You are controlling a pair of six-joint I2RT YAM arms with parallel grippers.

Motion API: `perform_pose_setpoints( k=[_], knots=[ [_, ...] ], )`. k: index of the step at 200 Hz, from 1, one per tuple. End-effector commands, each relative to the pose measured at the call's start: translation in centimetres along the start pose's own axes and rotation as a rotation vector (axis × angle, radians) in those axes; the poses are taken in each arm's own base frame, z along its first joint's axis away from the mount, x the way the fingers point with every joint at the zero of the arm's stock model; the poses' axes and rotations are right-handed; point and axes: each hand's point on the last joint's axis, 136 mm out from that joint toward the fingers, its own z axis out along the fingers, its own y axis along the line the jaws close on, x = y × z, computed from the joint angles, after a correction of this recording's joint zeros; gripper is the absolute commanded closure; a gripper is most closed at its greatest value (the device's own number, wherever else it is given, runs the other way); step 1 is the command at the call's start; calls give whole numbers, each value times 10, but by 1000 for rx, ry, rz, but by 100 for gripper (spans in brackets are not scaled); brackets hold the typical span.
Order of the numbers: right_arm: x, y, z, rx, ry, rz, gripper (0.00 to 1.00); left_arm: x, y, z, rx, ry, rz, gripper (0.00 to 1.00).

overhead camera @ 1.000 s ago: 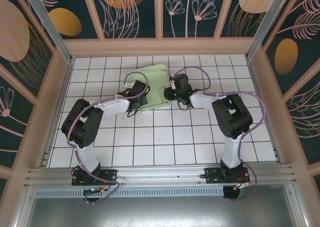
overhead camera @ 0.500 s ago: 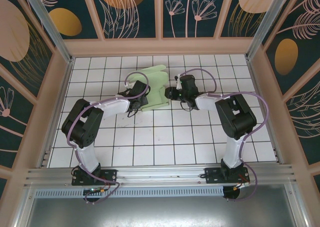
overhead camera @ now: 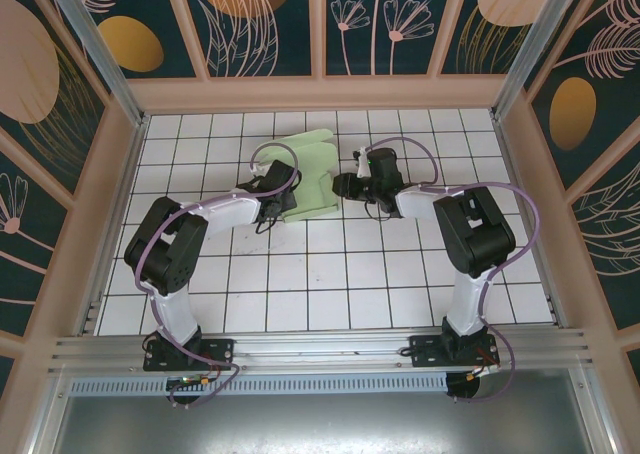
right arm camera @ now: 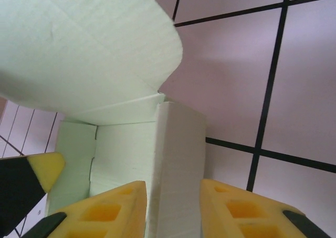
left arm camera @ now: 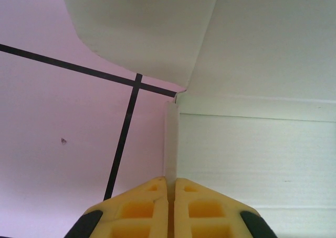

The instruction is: Fold the paper box

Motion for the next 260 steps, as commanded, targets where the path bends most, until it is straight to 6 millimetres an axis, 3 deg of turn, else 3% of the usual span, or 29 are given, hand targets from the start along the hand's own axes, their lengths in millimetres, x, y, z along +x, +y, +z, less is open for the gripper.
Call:
perform_pose_setpoints(
  k=[1,123,194,260],
  knots=[
    [-3,8,-1,-50,-19,-4,65,11,0,5,-16,43,37,93],
    [23,1,23,-27,102,-26,80,13,-2,7,-6,54,41,93],
    [41,-17,41,195,191,-163,79,15,-2,9,-1,59,41,93],
    [43,-29,49,361,230,-261,79,16,-2,9,3,60,43,93]
  ],
)
